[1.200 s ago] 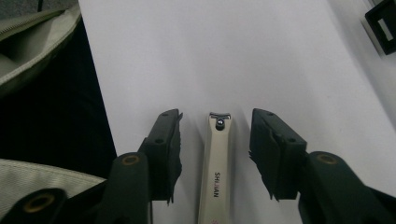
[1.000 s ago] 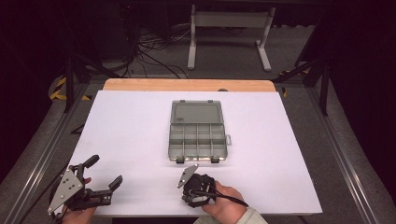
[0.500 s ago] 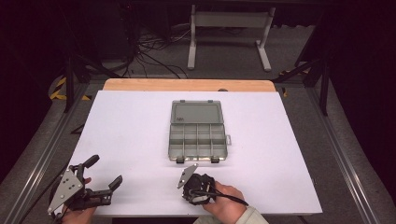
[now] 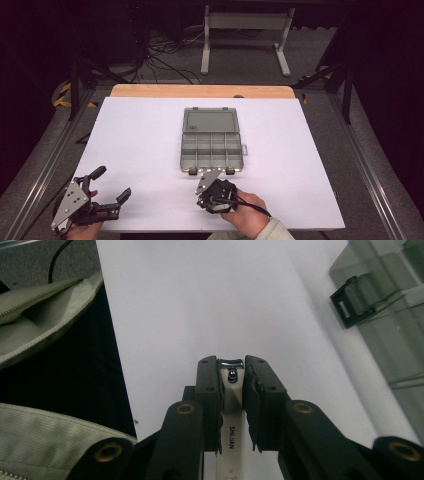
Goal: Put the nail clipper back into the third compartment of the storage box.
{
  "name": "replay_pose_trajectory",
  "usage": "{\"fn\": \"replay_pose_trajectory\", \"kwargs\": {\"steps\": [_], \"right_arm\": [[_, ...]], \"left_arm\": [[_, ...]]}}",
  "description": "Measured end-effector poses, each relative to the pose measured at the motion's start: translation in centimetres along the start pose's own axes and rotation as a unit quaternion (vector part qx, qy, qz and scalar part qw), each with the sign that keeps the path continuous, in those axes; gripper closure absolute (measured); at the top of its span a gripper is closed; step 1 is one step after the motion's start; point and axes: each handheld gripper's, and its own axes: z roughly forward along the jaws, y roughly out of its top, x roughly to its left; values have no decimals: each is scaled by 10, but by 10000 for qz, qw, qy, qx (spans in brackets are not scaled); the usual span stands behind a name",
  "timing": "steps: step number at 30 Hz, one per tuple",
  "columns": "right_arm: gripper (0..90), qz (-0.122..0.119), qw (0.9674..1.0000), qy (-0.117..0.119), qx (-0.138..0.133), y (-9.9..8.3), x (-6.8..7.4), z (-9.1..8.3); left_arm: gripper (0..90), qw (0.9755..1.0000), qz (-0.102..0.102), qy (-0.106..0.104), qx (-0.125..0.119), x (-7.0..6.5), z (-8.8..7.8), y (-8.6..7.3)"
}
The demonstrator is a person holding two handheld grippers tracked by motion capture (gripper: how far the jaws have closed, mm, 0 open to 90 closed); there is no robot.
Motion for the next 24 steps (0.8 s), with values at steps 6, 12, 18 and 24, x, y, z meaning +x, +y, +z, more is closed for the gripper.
{"fn": "replay_pose_trajectory", "kwargs": {"steps": [6, 12, 18, 24], "right_arm": [[779, 44, 9997, -74, -231, 2, -6, -16], [779, 68, 9989, -144, -441, 4, -12, -28], [779, 104, 9977, -213, -637, 7, -19, -40], [779, 131, 9964, -278, -788, 11, -26, -51]], "left_arm": [[14, 10000, 1, 2, -2, 0, 0, 0], [14, 10000, -10, 10, -7, 0, 0, 0], [14, 10000, 3, 3, -3, 0, 0, 0], [14, 10000, -6, 9, -6, 0, 0, 0]]}}
